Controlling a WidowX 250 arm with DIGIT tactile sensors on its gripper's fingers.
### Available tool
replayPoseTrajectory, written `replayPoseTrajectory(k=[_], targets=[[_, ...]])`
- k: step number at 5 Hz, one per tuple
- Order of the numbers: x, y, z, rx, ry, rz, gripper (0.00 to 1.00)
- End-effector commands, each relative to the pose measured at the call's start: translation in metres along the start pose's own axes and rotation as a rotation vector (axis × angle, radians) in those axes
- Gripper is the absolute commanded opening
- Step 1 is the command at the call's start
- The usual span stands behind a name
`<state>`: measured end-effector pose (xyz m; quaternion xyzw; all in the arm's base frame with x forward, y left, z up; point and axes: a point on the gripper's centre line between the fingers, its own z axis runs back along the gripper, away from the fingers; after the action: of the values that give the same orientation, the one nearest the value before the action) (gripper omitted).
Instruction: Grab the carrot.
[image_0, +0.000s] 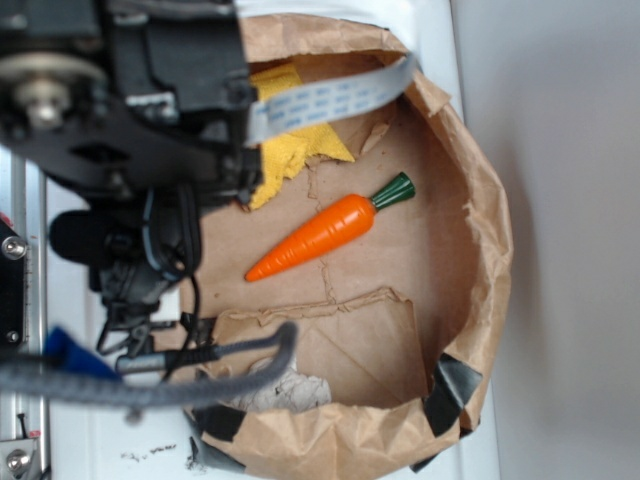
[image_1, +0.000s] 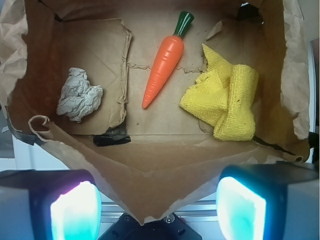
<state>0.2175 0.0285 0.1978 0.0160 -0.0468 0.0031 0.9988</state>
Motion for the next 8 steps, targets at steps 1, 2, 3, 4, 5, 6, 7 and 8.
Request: replayPoseTrajectory(k=[1,2,3,4,5,6,7,8], targets=[[0.026,0.0,-0.016,0.057,-0.092,0.059,1.0],[0.04,0.0,-0.041,0.111,-0.166,0.076,1.0],[0.053,-0.002,-0.062,0.147,-0.187,0.084,1.0],[0.06,-0.008,-0.073,0.154,-0.217,0.071,1.0],[0.04,-0.008,-0.08,0.197,-0.237,0.095,1.0],[0.044,-0.006,-0.091,0.223,-0.223,0.113,1.0],[0.041,-0.003,-0.097,0.183,-0.25,0.1,1.0],[0.046,0.003,-0.106,0.173,-0.23,0.135,1.0]])
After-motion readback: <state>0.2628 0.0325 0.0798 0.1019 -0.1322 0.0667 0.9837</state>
